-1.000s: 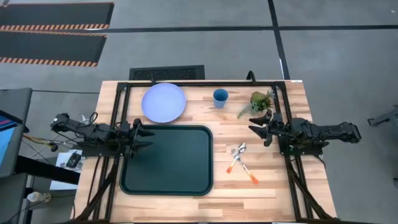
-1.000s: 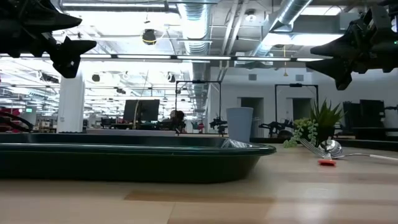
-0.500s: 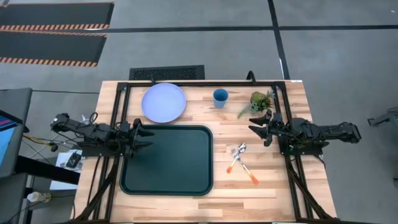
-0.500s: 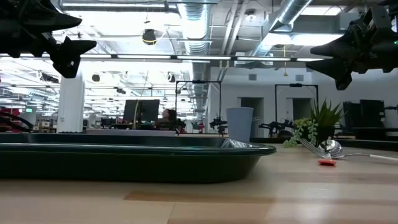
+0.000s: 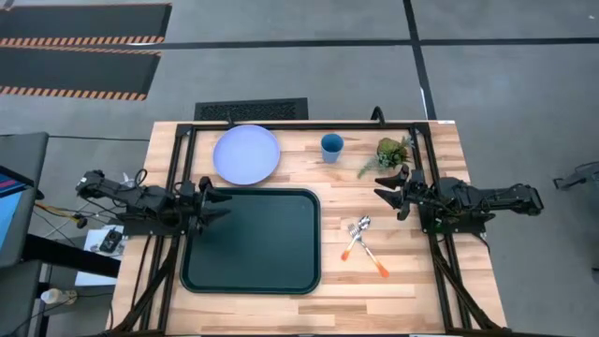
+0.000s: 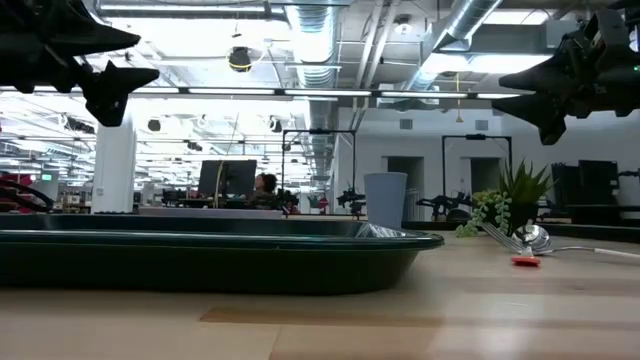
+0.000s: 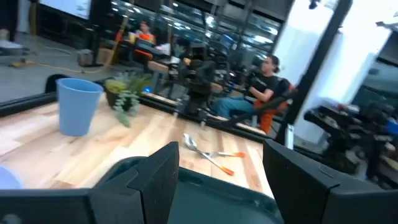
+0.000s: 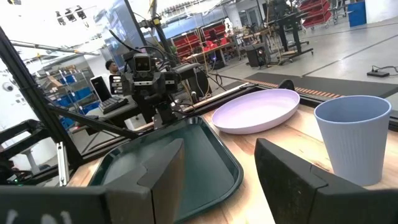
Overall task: Pick and place plate/cup/fork/spoon on tray
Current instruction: Put the purple plate on the black tray
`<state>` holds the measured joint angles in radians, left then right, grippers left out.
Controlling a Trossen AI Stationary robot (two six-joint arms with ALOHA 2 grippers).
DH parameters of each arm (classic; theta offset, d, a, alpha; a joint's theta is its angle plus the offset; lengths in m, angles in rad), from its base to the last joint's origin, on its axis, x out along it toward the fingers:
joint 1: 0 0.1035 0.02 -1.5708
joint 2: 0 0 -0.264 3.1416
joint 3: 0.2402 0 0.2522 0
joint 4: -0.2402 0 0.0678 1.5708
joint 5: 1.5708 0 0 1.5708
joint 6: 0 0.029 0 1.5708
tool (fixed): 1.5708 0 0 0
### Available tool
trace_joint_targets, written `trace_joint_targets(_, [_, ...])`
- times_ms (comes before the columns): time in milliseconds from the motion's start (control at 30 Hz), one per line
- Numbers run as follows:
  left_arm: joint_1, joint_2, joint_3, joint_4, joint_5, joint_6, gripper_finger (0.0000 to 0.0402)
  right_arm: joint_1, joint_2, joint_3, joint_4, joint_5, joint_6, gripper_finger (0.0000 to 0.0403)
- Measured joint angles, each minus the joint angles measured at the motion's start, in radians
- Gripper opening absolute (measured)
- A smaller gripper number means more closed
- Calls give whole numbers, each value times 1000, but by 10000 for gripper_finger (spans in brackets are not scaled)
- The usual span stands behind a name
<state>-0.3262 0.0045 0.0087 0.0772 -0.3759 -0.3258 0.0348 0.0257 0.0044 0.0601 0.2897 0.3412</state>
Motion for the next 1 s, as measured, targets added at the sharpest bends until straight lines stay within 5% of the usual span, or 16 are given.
trace_joint_targets(200, [0,0,0,0,17,-131,220,0,0,0,0,0,0,224])
trace_joint_targets(400, [1,1,25,47,-228,-331,220,-4,0,0,0,6,-87,224])
trace_joint_targets(567, [2,18,148,81,-320,-417,220,-12,0,0,0,18,-240,224])
trace_joint_targets(700, [2,137,317,90,-357,-347,220,-11,0,0,0,19,-243,224])
trace_joint_targets(867, [15,409,607,-172,-506,-345,220,-8,0,0,1,20,-22,224])
trace_joint_targets(1000, [93,633,857,-582,-569,-580,220,-9,0,0,2,20,184,224])
